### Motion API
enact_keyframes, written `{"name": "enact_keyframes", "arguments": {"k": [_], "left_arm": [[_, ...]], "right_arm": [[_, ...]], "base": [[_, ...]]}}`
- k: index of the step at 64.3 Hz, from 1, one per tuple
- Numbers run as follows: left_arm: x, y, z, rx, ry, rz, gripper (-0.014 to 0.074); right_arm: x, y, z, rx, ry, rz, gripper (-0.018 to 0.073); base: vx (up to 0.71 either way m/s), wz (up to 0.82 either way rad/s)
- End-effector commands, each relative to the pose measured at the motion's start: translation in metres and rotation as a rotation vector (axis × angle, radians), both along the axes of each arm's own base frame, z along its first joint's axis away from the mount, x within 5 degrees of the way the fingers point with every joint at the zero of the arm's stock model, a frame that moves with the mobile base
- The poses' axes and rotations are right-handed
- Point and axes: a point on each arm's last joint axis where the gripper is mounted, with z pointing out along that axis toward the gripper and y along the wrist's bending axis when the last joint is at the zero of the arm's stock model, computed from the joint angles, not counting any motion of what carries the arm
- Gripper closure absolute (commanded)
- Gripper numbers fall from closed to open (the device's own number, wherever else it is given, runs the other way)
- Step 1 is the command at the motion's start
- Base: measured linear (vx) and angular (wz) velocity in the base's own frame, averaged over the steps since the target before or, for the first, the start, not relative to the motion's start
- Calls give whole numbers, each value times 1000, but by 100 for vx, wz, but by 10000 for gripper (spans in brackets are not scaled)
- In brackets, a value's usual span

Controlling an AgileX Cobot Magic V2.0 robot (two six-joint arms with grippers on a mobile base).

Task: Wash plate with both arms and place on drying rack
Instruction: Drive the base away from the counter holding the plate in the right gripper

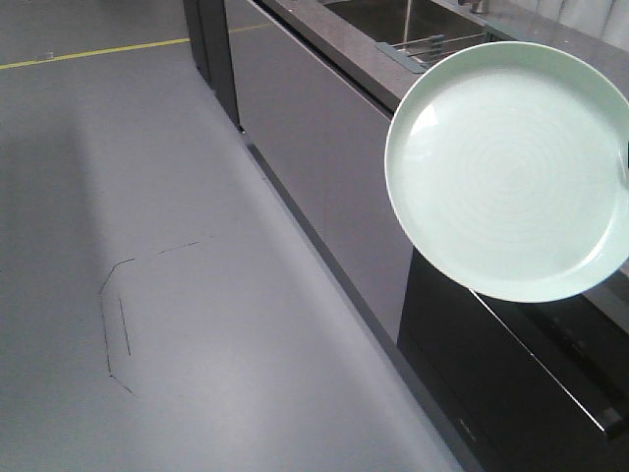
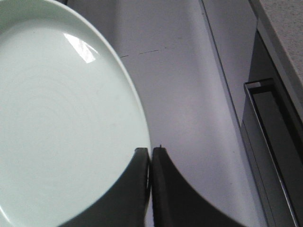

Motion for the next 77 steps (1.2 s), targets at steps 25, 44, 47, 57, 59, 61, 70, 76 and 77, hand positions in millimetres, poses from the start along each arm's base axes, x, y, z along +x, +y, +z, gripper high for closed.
{"name": "enact_keyframes", "arguments": {"k": [25,44,47,57,59,61,70,76,77], "left_arm": [[0,-1,2,-11,-70,-14,603],[0,-1,2,-11,-70,-14,603],[0,-1,2,-11,-70,-14,603],[0,-1,2,-11,-70,-14,603],[0,-1,2,-11,-70,-14,603],[0,-1,2,-11,-70,-14,603],[0,-1,2,-11,-70,-14,603],[0,-1,2,-11,-70,-14,603],[0,-1,2,-11,-70,-14,603]], "right_arm": [[-3,2,14,25,-84,-14,566],[-3,2,14,25,-84,-14,566],[-3,2,14,25,-84,-14,566],[-3,2,14,25,-84,-14,566],[-3,2,14,25,-84,-14,566],[-3,2,14,25,-84,-14,566],[-3,2,14,25,-84,-14,566],[-3,2,14,25,-84,-14,566],[-3,2,14,25,-84,-14,566]], "base": [[-1,37],[3,41],[5,40],[6,37],[7,34],[8,32],[8,30],[9,29],[10,29]]}}
